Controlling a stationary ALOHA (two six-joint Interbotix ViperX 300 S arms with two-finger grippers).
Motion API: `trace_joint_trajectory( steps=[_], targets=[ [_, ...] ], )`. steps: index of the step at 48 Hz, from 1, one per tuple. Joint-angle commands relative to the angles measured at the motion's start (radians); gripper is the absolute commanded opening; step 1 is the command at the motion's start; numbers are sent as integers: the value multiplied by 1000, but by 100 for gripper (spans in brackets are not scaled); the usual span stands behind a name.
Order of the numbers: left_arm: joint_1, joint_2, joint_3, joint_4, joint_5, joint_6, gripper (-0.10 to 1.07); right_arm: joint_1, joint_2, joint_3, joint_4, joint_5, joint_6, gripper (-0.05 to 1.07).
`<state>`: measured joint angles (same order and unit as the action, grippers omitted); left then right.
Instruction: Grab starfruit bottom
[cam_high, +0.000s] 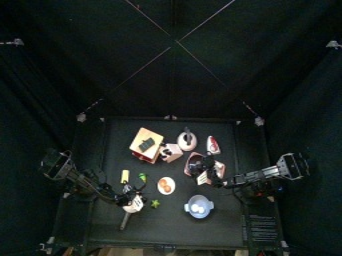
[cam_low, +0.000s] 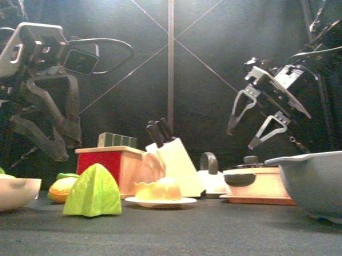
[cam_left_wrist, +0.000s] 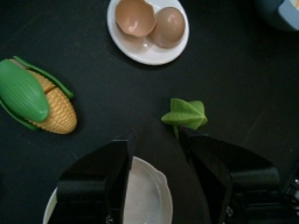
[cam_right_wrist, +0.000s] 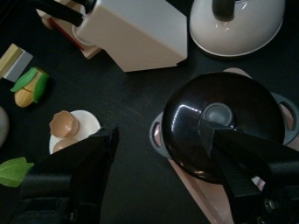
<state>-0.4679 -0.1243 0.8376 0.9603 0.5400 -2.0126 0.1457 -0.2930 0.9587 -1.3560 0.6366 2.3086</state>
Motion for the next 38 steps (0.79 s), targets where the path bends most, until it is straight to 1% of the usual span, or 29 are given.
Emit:
trace_joint_trajectory(
  steps=[1,6,11,14,18,19,25,26,28,31,35,38],
  targets=[
    [-3,-20,-6,3,5,3,82,0,-9,-9,5,3,0,101],
    [-21,-46,-6,-3,40,5,82,2,-9,-12,8,3,0,101],
    [-67,-86,-9,-37,124,3,82,2,-9,-12,8,3,0,101],
    [-91,-109,-20,-104,190,2,82,3,-9,-12,8,3,0,101],
    [-114,-138,-44,-233,307,8,82,3,-8,-12,6,3,2,101],
    [-123,-147,-54,-276,356,12,82,3,-8,-12,8,3,2,101],
    [-150,-163,-95,-396,537,52,82,3,0,-14,6,3,2,101],
    [-149,-161,-100,-407,546,52,82,3,2,-14,8,3,2,101],
    [-149,-150,-126,-460,578,54,82,3,5,-14,6,3,2,101],
    [-149,-129,-153,-512,595,51,82,5,9,-14,8,3,0,101],
    [-147,-86,-183,-546,609,46,82,3,12,-9,6,3,-5,101],
    [-140,-55,-201,-555,609,43,82,3,12,-6,6,3,-8,101]
  ],
)
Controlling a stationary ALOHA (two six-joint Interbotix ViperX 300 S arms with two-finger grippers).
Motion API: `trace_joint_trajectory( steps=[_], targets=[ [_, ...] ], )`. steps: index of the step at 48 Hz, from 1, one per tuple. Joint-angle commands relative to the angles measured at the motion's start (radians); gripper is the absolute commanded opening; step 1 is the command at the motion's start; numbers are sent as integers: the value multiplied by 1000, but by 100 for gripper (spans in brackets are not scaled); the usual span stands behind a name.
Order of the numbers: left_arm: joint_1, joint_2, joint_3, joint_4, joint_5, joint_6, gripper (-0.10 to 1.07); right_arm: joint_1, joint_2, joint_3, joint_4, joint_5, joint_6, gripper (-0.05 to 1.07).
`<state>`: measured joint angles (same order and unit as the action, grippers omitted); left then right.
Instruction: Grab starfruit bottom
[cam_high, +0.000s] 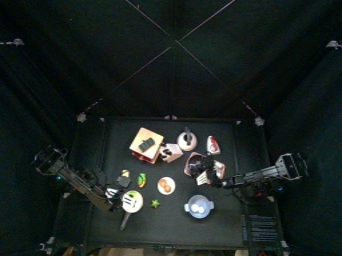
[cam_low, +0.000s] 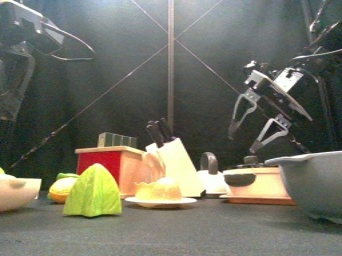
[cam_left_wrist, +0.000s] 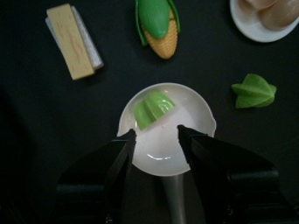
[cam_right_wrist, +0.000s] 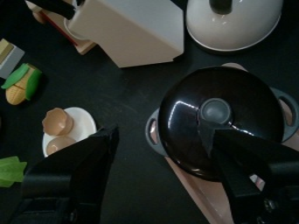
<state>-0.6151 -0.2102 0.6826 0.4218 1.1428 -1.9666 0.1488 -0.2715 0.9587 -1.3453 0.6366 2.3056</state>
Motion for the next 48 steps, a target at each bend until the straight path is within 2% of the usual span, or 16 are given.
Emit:
trace_joint_trajectory(
  steps=[1,14,26,48],
  targets=[
    [11,41,-52,-20,6,-5,82,0,-9,-6,-3,3,-6,101],
    [38,132,-97,-58,2,-25,84,0,-5,-11,-29,-21,-5,101],
    [91,176,-94,-75,-17,-41,89,-5,5,-6,-54,-26,-3,101],
    [158,245,-77,-97,-106,-41,89,-6,15,5,-60,-28,-3,101]
  ],
)
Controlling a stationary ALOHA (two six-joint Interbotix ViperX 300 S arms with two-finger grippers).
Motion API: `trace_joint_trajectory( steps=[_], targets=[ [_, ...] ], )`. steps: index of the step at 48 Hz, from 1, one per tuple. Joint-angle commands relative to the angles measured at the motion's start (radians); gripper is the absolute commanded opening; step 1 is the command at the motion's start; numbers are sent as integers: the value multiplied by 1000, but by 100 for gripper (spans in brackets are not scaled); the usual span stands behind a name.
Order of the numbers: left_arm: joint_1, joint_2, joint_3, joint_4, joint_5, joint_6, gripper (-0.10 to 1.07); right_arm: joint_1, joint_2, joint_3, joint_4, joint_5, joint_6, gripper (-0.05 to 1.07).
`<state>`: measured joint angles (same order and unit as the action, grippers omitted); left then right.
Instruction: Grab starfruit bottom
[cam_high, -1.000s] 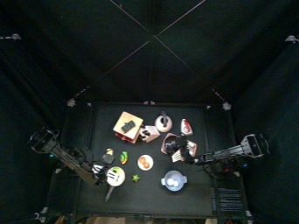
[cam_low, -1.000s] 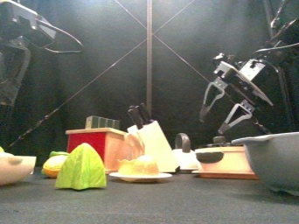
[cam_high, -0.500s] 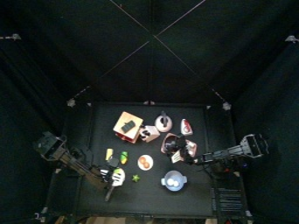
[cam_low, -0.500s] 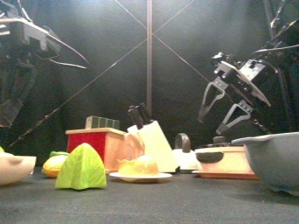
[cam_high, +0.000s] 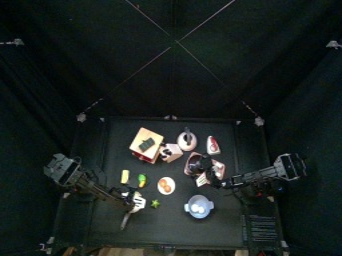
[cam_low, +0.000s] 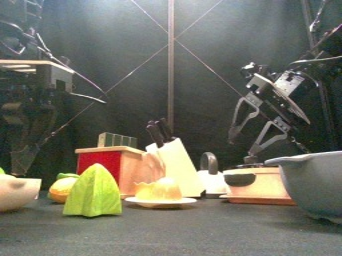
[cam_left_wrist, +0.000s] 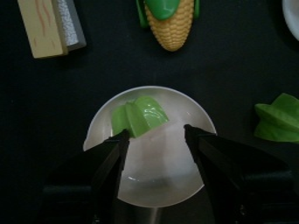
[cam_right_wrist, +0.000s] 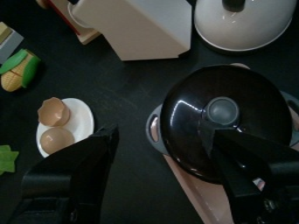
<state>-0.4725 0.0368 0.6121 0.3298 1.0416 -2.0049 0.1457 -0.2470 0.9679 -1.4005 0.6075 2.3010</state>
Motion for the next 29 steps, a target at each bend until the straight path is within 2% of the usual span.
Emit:
trace_joint_trajectory(
  steps=[1,29],
  targets=[
    [17,0,-5,-8,-5,-3,89,-3,-9,-3,-5,2,2,101],
    [43,15,11,-23,-5,-2,85,-3,6,2,8,2,5,101]
  ],
)
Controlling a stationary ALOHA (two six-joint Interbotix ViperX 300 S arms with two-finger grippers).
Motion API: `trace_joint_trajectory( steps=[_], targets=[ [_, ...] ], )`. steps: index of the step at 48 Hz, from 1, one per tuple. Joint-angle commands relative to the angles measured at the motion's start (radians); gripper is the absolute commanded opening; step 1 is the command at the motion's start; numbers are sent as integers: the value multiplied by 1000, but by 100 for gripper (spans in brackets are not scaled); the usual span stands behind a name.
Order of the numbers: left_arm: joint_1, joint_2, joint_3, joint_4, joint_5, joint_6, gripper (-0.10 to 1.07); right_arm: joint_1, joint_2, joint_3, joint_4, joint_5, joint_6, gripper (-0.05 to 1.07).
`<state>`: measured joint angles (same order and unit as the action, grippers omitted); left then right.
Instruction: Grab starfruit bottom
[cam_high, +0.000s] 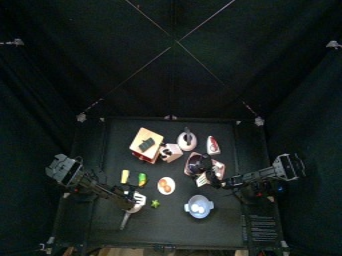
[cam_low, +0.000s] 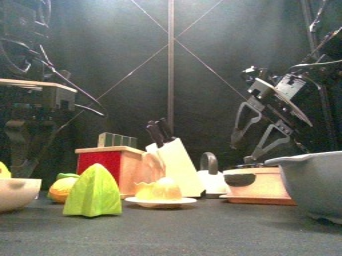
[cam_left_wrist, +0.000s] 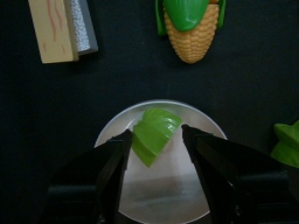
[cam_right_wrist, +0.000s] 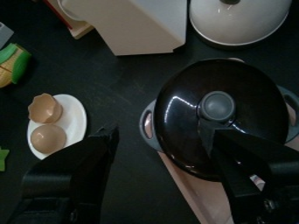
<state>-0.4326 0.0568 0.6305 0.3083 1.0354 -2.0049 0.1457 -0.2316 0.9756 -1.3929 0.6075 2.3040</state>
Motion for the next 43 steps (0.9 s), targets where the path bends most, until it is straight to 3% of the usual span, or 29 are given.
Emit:
trace_joint_trajectory(
  steps=[1,17,43],
  targets=[
    [3,-6,-6,-2,2,-2,84,-3,-8,-6,2,2,2,101],
    [3,-8,-3,-2,2,0,68,-3,-5,-8,11,2,3,101],
    [-43,-54,-40,31,17,6,67,-3,-3,-15,18,0,3,101]
  ],
)
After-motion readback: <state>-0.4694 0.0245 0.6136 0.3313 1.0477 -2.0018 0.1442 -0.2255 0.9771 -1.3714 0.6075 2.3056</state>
